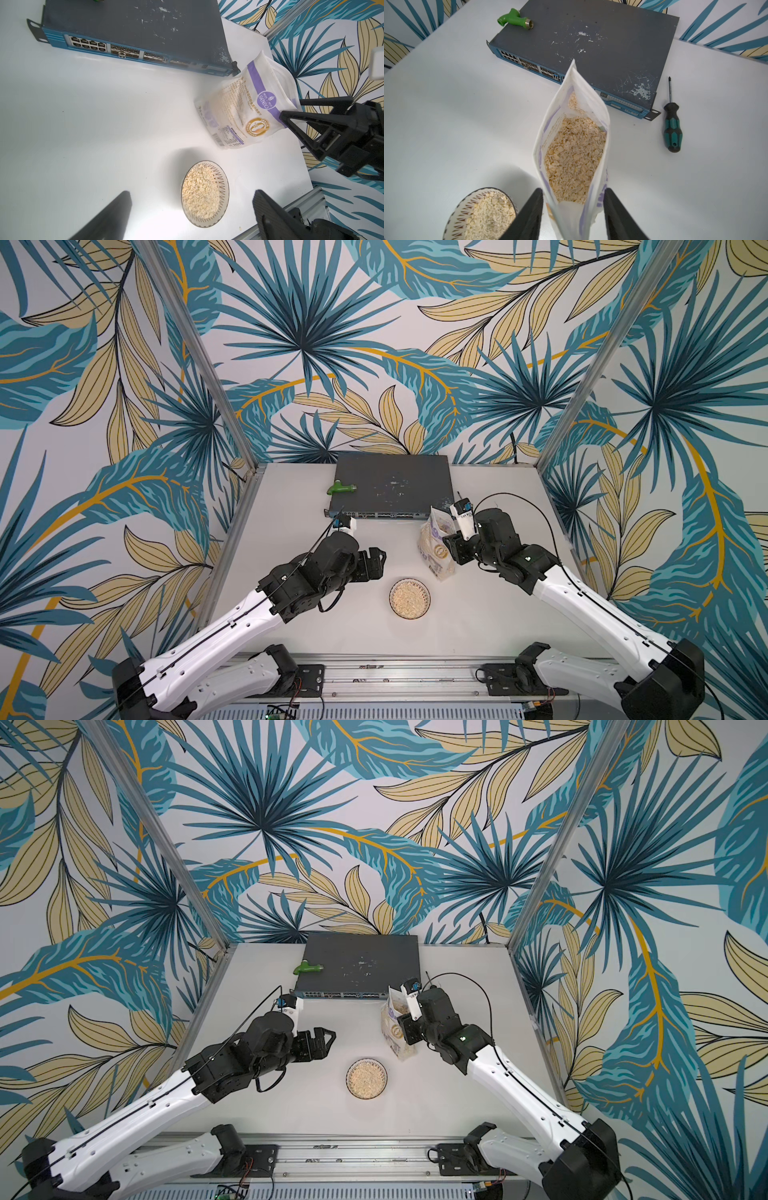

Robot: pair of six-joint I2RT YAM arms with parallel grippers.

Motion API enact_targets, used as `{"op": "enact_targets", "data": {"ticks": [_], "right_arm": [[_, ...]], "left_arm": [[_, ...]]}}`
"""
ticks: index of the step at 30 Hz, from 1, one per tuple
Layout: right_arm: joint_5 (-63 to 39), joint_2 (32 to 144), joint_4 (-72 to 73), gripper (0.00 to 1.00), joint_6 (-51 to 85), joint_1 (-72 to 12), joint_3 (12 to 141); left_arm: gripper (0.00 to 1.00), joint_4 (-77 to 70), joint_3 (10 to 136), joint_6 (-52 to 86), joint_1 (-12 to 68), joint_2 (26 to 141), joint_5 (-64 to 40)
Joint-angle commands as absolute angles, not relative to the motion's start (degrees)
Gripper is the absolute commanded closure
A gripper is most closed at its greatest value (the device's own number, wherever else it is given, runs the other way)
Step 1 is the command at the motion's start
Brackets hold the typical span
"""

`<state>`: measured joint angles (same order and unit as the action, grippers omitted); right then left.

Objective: Pour the oats into the breakfast bowl
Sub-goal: Close the oats bag at the center of the board.

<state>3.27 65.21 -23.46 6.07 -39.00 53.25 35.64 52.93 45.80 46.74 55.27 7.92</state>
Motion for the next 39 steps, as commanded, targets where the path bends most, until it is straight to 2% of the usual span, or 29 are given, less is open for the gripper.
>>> {"op": "enact_targets", "data": {"ticks": [1, 3, 4, 5, 6, 13, 14, 15, 16, 19, 22, 25, 26, 27, 28, 36, 37, 38, 39], "right_arm": [[2.7, 65.6, -25.1, 0.6, 6.2, -38.7, 54.0], [2.8, 65.4, -25.3, 0.72, 6.3, -38.6, 54.3], [3.1, 65.4, -25.4, 0.83, 6.4, -38.6, 54.5], [3.9, 65.3, -25.7, 0.98, 6.7, -38.6, 54.8], [4.5, 65.3, -26.0, 1.0, 7.1, -38.6, 55.1], [7.5, 65.5, -26.2, 1.0, 9.7, -38.6, 54.9], [8.0, 65.8, -26.0, 0.96, 9.8, -38.6, 54.8], [8.3, 66.2, -25.7, 0.67, 9.8, -38.5, 54.8], [8.4, 66.6, -25.2, 0.53, 9.6, -38.5, 54.9], [7.4, 68.7, -23.8, 0.5, 8.9, -38.3, 55.8], [7.2, 70.9, -22.7, 0.51, 8.3, -37.9, 57.1], [6.8, 72.1, -21.9, 0.58, 7.8, -37.6, 58.0], [6.7, 72.4, -21.8, 0.68, 7.7, -37.5, 58.4], [6.9, 72.3, -21.8, 0.87, 7.9, -37.5, 58.7], [7.7, 72.0, -21.7, 1.0, 8.3, -37.6, 58.9], [7.4, 69.2, -23.0, 1.0, 9.7, -37.5, 57.1], [7.4, 69.3, -23.0, 0.78, 9.7, -37.4, 56.9], [7.2, 69.4, -22.7, 0.61, 9.8, -37.4, 56.7], [7.2, 69.7, -22.2, 0.52, 9.7, -37.4, 56.7]], "left_arm": [[0.05, 29.9, 50.8, 45.7, 46.9, 54.0, 6.6], [0.05, 29.0, 49.6, 45.6, 46.9, 53.9, 6.5], [0.05, 28.7, 49.0, 45.5, 46.9, 53.9, 6.5], [0.05, 28.3, 48.4, 45.5, 46.9, 53.9, 6.5], [0.05, 28.2, 47.9, 45.3, 47.0, 53.9, 6.5], [0.05, 27.3, 45.5, 44.6, 47.0, 52.6, 6.5], [0.05, 27.5, 45.3, 44.6, 47.0, 52.2, 6.5], [0.05, 27.5, 45.0, 44.5, 47.0, 51.9, 6.5], [0.05, 27.5, 44.8, 44.5, 47.0, 51.6, 6.6], [0.05, 27.5, 44.2, 44.6, 47.0, 51.0, 6.8], [0.05, 27.3, 43.7, 44.9, 47.0, 50.8, 6.9], [0.05, 27.1, 43.4, 45.1, 47.0, 50.7, 6.8], [0.05, 27.0, 43.3, 45.1, 47.0, 50.8, 6.7], [0.05, 26.9, 43.3, 45.1, 47.0, 50.7, 6.7], [0.05, 26.8, 43.2, 45.1, 47.0, 50.6, 6.7], [0.05, 25.1, 42.5, 44.6, 47.0, 50.5, 6.5], [0.05, 25.3, 42.6, 44.5, 47.0, 50.4, 6.7], [0.05, 25.5, 42.6, 44.4, 47.0, 50.4, 6.9], [0.05, 25.6, 42.6, 44.4, 47.0, 50.3, 7.2]]}}
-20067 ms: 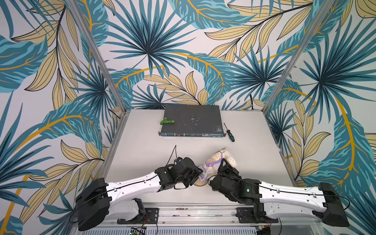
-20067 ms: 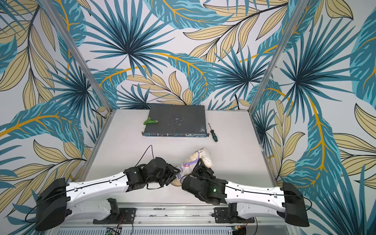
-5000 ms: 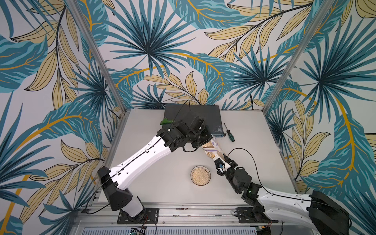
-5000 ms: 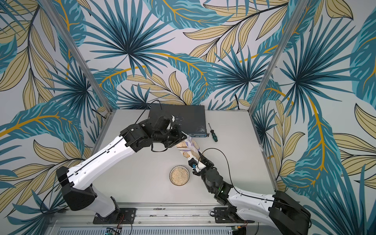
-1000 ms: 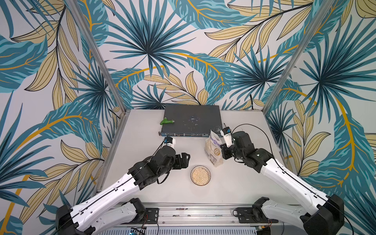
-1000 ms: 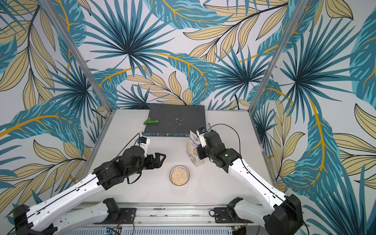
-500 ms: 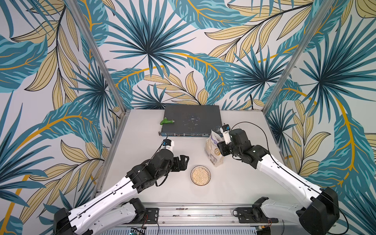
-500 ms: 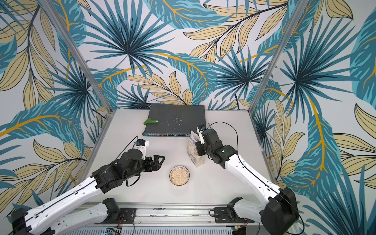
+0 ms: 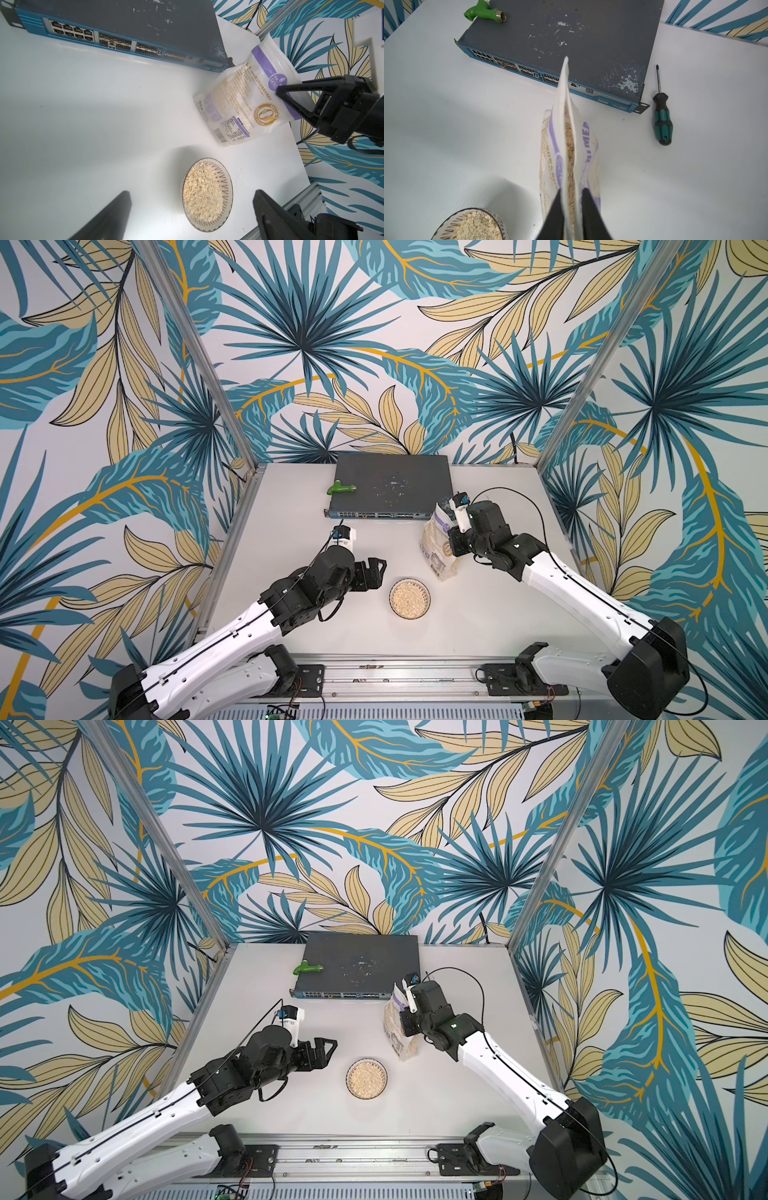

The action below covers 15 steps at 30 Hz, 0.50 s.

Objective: Pour the oats into the breakfast bowl
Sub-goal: Close the oats bag at the center of the board.

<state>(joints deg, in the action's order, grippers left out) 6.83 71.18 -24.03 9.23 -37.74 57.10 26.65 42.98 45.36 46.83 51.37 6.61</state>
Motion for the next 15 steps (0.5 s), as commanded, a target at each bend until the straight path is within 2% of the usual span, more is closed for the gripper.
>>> {"op": "enact_targets", "data": {"ticks": [1, 5, 10, 11, 13, 15], "right_arm": [[7.6, 69.9, -21.7, 0.47, 9.6, -37.4, 56.7], [7.7, 72.5, -19.5, 0.44, 8.3, -36.6, 58.4], [6.5, 76.1, -18.5, 0.52, 7.3, -35.7, 60.8], [6.2, 76.5, -18.4, 0.59, 7.2, -35.5, 61.2], [5.9, 76.8, -18.2, 0.97, 7.3, -35.3, 61.7], [5.4, 76.3, -18.0, 1.0, 7.6, -35.3, 61.6]], "left_arm": [[0.05, 25.7, 42.6, 44.4, 47.0, 50.4, 7.3], [0.05, 25.9, 42.6, 44.7, 47.1, 50.4, 7.4], [0.05, 25.9, 42.4, 45.0, 47.0, 50.3, 7.4], [0.05, 26.0, 42.4, 45.0, 47.0, 50.3, 7.4], [0.05, 26.0, 42.5, 44.9, 47.0, 50.3, 7.5], [0.05, 25.9, 42.5, 44.9, 47.0, 50.4, 7.5]]}}
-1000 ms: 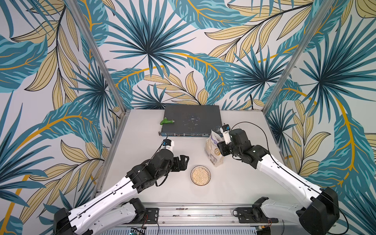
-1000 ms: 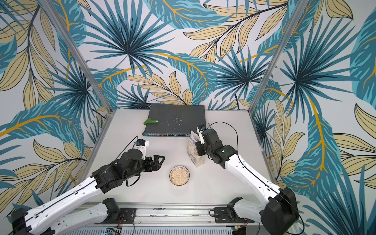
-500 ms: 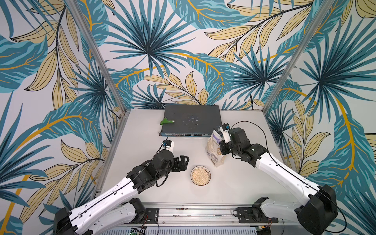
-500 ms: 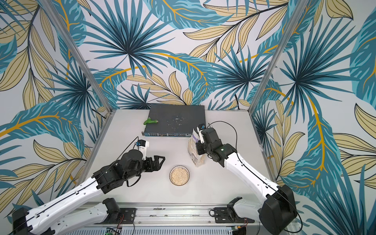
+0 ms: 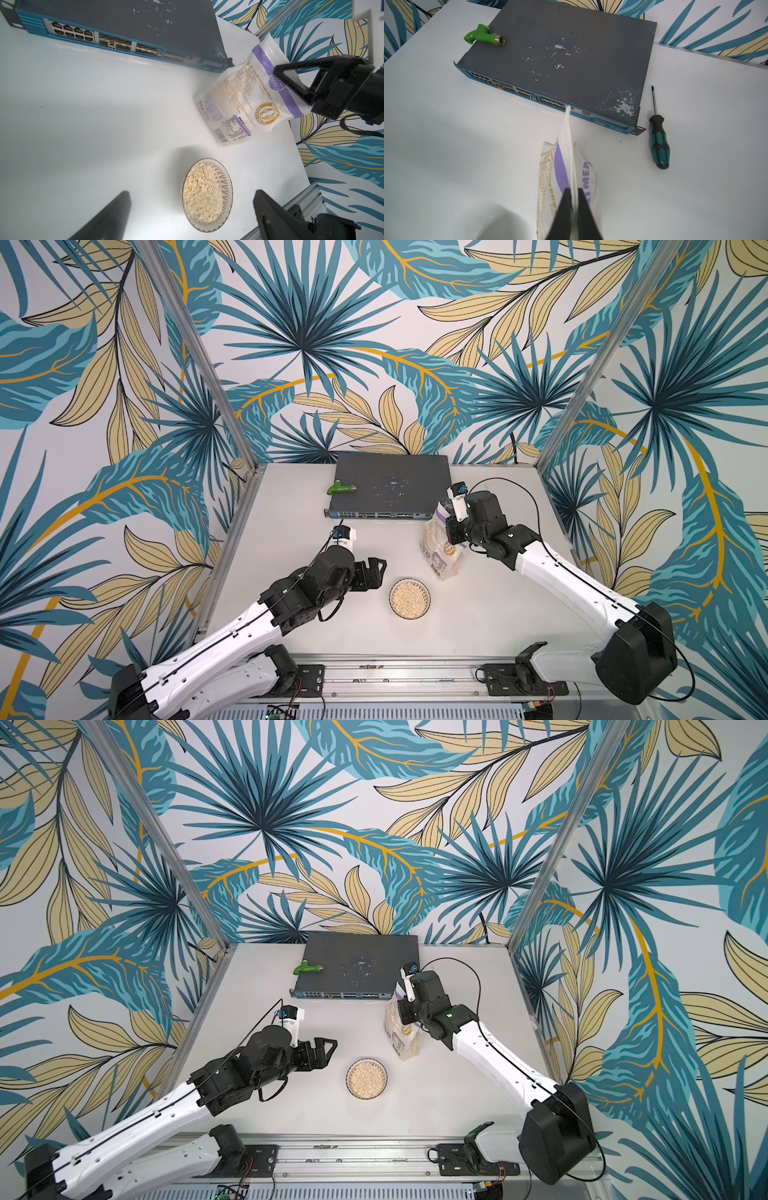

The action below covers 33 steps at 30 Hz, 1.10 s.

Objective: Pour the oats into the breakfast bowl
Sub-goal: Close the oats bag at the center of the board.

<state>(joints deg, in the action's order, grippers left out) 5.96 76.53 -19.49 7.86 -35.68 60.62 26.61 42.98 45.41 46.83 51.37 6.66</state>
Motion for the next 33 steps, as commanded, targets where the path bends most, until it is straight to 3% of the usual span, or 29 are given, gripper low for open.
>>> {"op": "enact_targets", "data": {"ticks": [1, 7, 8, 10, 13, 16, 20, 23, 25, 26, 27, 33], "right_arm": [[4.9, 75.9, -18.0, 1.0, 7.7, -35.3, 61.5], [4.1, 74.4, -18.9, 1.0, 9.0, -35.3, 61.0], [4.4, 74.7, -19.2, 0.95, 8.9, -35.2, 61.0], [4.4, 76.0, -19.6, 0.64, 8.4, -35.2, 61.4], [4.7, 77.9, -18.9, 0.5, 7.9, -35.0, 62.0], [4.3, 79.4, -17.5, 0.48, 7.5, -34.4, 63.0], [2.8, 81.9, -16.5, 0.5, 6.7, -33.6, 64.9], [2.0, 83.7, -16.4, 0.57, 6.3, -33.5, 66.5], [1.5, 84.7, -16.3, 0.74, 6.3, -33.4, 67.1], [1.3, 85.0, -16.3, 0.91, 6.4, -33.4, 67.3], [1.5, 85.2, -16.3, 1.0, 6.7, -33.4, 67.4], [1.9, 81.4, -14.1, 1.0, 8.4, -33.4, 65.5]], "left_arm": [[0.05, 25.8, 42.5, 44.9, 47.0, 50.4, 7.5], [0.05, 25.4, 42.2, 44.7, 47.0, 50.3, 7.3], [0.05, 25.2, 42.2, 44.7, 47.0, 50.3, 7.3], [0.05, 24.6, 42.0, 44.6, 47.0, 50.2, 7.1], [0.05, 23.7, 41.8, 44.4, 47.0, 50.1, 6.7], [0.04, 23.6, 41.9, 44.3, 47.0, 50.1, 6.7], [0.04, 23.9, 41.8, 44.4, 47.0, 49.7, 7.0], [0.04, 24.0, 41.6, 44.4, 47.0, 49.3, 7.1], [0.04, 24.0, 41.3, 44.5, 47.0, 48.9, 7.3], [0.04, 23.9, 41.2, 44.5, 47.1, 48.8, 7.3], [0.04, 23.7, 41.0, 44.4, 47.0, 48.7, 7.3], [0.04, 24.4, 40.6, 43.8, 47.0, 47.6, 7.5]]}}
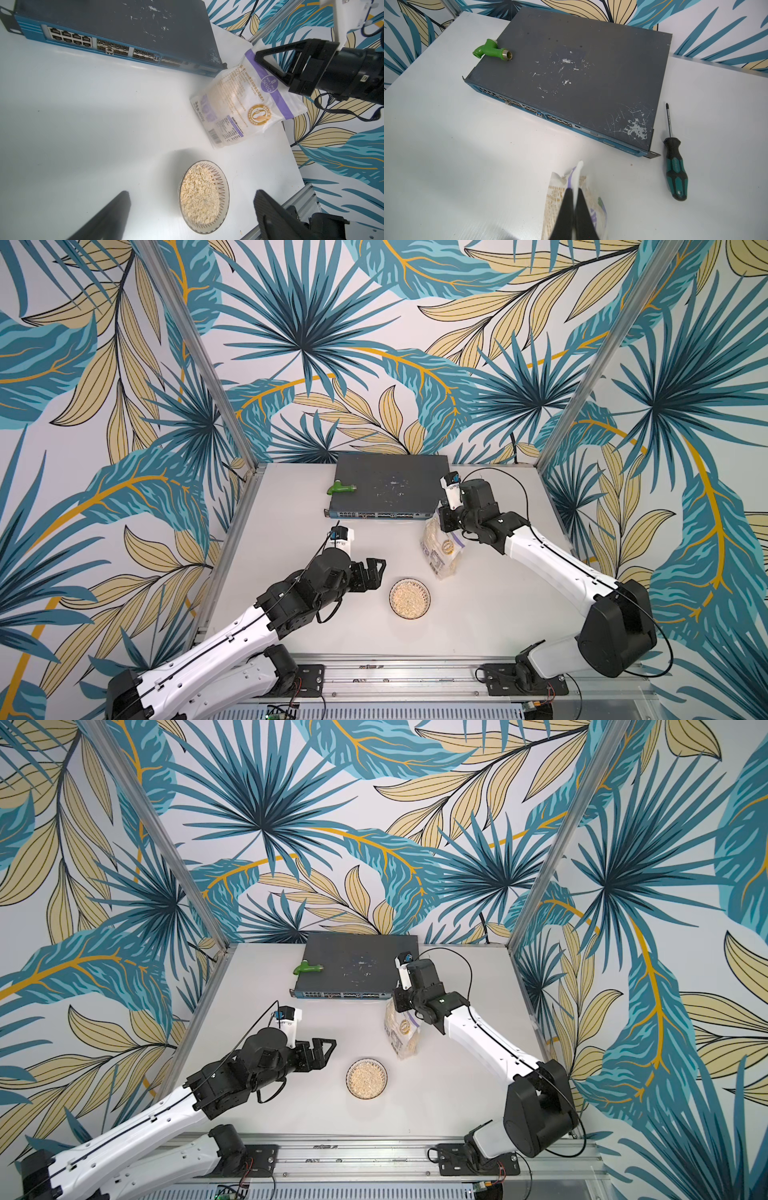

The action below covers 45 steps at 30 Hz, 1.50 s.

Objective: Pour the oats into the breakfast bowl
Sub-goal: Close the oats bag at the center of the board.

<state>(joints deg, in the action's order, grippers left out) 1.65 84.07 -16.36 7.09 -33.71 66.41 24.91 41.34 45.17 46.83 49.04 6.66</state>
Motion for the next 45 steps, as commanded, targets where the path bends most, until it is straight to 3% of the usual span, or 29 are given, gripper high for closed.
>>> {"op": "enact_targets", "data": {"ticks": [1, 2, 3, 4, 7, 9, 15, 18, 19, 21, 27, 28, 29, 30, 32, 35, 42, 44, 45], "right_arm": [[2.4, 80.9, -14.0, 1.0, 8.5, -33.4, 65.3], [2.8, 80.6, -14.3, 1.0, 8.6, -33.4, 65.5], [2.9, 80.6, -15.1, 0.92, 8.6, -33.4, 65.9], [2.9, 80.7, -15.6, 0.71, 8.6, -33.3, 66.2], [3.4, 81.0, -15.7, 0.49, 8.1, -33.4, 66.6], [4.2, 81.7, -15.6, 0.45, 7.6, -33.3, 66.8], [3.3, 86.7, -15.2, 0.45, 6.5, -32.7, 68.8], [3.3, 88.4, -14.6, 0.51, 6.2, -32.5, 69.9], [3.1, 88.6, -14.4, 0.56, 6.1, -32.5, 70.2], [2.9, 89.0, -14.4, 1.0, 6.2, -32.5, 70.9], [2.5, 86.2, -13.3, 1.0, 7.1, -32.5, 69.1], [2.7, 85.8, -14.3, 0.93, 7.3, -32.5, 69.0], [2.6, 85.3, -15.2, 0.67, 7.6, -32.6, 69.1], [2.2, 84.6, -15.6, 0.54, 7.8, -32.5, 68.6], [1.5, 82.3, -15.7, 0.42, 8.3, -32.6, 66.7], [-0.9, 78.6, -15.2, 0.4, 9.8, -32.6, 62.4], [-2.9, 73.7, -15.2, 0.43, 13.2, -34.7, 54.2], [-1.8, 73.1, -15.5, 0.58, 13.5, -35.0, 53.5], [-1.2, 72.9, -15.8, 0.81, 13.6, -35.3, 53.4]], "left_arm": [[0.04, 24.4, 40.5, 43.9, 47.1, 47.4, 7.8], [0.04, 24.4, 40.4, 43.9, 47.0, 47.1, 8.0], [0.04, 24.4, 40.2, 44.2, 47.0, 46.9, 8.3], [0.04, 24.4, 39.9, 44.7, 47.1, 46.6, 8.8], [0.04, 23.8, 39.2, 45.0, 47.0, 46.0, 9.0], [0.03, 23.1, 38.8, 45.1, 47.0, 45.6, 8.9], [0.02, 23.2, 38.3, 45.1, 47.0, 44.3, 9.4], [0.01, 23.6, 38.2, 45.1, 47.0, 43.5, 9.6], [0.01, 23.6, 38.2, 45.1, 47.0, 43.2, 9.8], [0.01, 23.7, 38.0, 45.1, 47.0, 42.8, 10.1], [0.0, 24.1, 38.5, 43.1, 47.0, 43.6, 8.1], [0.0, 24.1, 38.6, 42.7, 47.0, 43.9, 7.7], [0.0, 24.5, 38.8, 42.8, 47.0, 44.1, 8.0], [0.0, 25.0, 38.9, 43.0, 47.0, 44.1, 8.5], [0.0, 26.3, 39.8, 42.6, 47.0, 44.4, 9.4], [0.0, 27.4, 40.6, 42.3, 47.0, 44.8, 10.4], [0.0, 26.3, 41.2, 40.4, 47.0, 44.1, 10.7], [0.0, 26.9, 41.6, 40.1, 47.0, 43.9, 11.4], [0.0, 27.0, 41.8, 39.7, 47.0, 43.7, 11.5]]}}
